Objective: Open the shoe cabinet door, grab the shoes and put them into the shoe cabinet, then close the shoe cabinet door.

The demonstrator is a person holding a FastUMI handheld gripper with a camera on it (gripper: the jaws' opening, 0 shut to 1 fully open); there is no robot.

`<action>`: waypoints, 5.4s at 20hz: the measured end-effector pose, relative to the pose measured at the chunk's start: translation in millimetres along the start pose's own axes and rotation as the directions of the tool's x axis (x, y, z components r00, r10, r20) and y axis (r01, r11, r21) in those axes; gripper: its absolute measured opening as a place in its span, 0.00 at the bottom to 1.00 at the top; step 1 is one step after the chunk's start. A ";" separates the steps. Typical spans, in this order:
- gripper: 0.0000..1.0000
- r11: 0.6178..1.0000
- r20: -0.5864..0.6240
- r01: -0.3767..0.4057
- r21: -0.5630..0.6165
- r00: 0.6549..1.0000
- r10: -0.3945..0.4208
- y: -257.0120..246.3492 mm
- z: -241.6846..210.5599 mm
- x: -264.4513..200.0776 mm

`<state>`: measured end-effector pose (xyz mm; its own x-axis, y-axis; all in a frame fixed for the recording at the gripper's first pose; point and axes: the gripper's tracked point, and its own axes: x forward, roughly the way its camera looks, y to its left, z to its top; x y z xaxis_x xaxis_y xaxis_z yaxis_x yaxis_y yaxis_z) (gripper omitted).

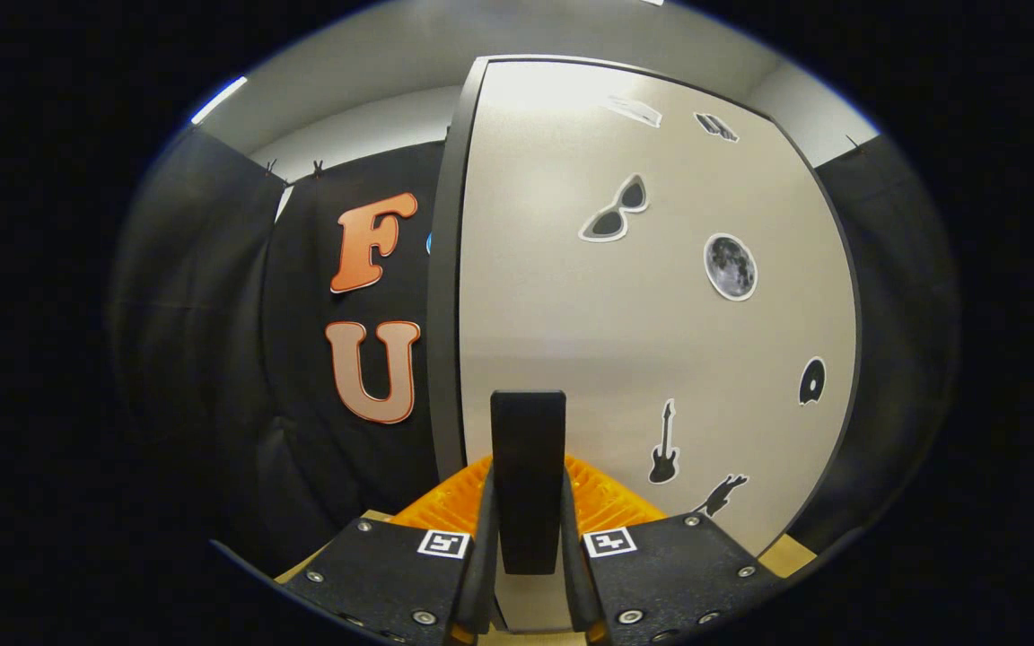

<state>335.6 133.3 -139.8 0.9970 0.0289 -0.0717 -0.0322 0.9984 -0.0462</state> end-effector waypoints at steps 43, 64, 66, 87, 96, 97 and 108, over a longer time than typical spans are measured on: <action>0.19 0.994 -0.036 0.093 -0.060 0.995 -0.095 -181.0 2.4 -227.3; 0.10 0.994 -0.015 0.109 -0.006 0.994 -0.109 -343.3 -10.0 -275.5; 0.10 0.994 -0.012 0.111 -0.024 0.994 -0.111 -347.0 -9.5 -277.8; 0.15 0.981 -0.071 0.194 -0.008 0.978 -0.194 -248.1 -23.3 -326.0; 0.45 0.993 -0.207 0.116 0.029 0.972 -0.107 -148.6 -101.7 -295.0; 0.47 0.994 -0.227 0.107 0.026 0.969 -0.098 -141.6 -112.1 -290.9; 0.78 0.995 -0.441 -0.010 0.095 0.896 0.051 -103.4 -278.0 -227.7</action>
<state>92.3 10.0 -395.7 0.8605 0.0554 -0.5064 -0.0350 0.9982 0.0496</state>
